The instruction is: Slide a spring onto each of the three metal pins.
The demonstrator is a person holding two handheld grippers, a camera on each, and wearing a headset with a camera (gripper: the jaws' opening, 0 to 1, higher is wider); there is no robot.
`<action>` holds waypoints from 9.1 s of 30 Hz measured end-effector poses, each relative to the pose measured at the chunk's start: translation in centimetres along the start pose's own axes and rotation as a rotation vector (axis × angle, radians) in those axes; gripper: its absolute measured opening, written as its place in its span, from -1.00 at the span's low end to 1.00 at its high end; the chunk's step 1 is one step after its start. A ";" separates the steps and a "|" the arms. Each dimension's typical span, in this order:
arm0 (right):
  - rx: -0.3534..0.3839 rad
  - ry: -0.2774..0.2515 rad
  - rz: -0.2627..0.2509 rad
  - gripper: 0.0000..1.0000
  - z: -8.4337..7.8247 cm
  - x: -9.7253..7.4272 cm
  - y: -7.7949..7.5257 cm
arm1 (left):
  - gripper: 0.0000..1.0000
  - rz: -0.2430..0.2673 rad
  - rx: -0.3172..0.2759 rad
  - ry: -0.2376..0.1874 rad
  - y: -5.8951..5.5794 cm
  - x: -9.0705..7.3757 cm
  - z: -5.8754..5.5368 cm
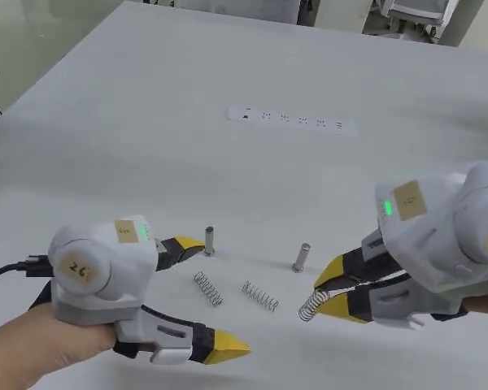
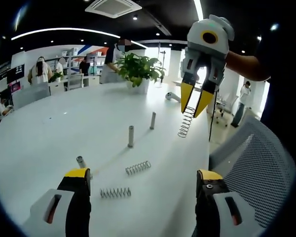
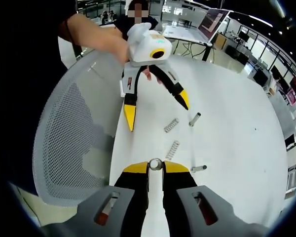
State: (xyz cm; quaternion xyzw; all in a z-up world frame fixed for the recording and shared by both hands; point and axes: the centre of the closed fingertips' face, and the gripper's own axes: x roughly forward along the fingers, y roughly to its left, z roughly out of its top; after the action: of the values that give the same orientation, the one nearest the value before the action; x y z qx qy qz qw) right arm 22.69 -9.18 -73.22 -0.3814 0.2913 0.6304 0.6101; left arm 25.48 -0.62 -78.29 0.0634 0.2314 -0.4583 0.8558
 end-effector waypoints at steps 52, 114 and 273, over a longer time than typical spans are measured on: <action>0.060 0.166 -0.071 -0.87 -8.0 -2.4 -1.3 | 0.96 0.091 -0.050 -0.051 2.0 -2.4 0.7; 0.168 0.200 -0.196 -0.86 -11.6 -4.7 -9.4 | 0.96 0.094 -0.040 -0.038 3.0 -2.9 0.9; 0.264 0.145 -0.152 -0.43 -14.9 0.1 -9.5 | 0.96 0.098 -0.051 -0.018 3.3 -3.4 0.3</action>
State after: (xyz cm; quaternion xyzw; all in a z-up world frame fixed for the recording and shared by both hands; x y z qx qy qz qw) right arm 33.95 -20.71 -80.45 -0.3634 0.3853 0.5094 0.6782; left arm 26.63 3.73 -76.86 0.0485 0.2320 -0.4103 0.8806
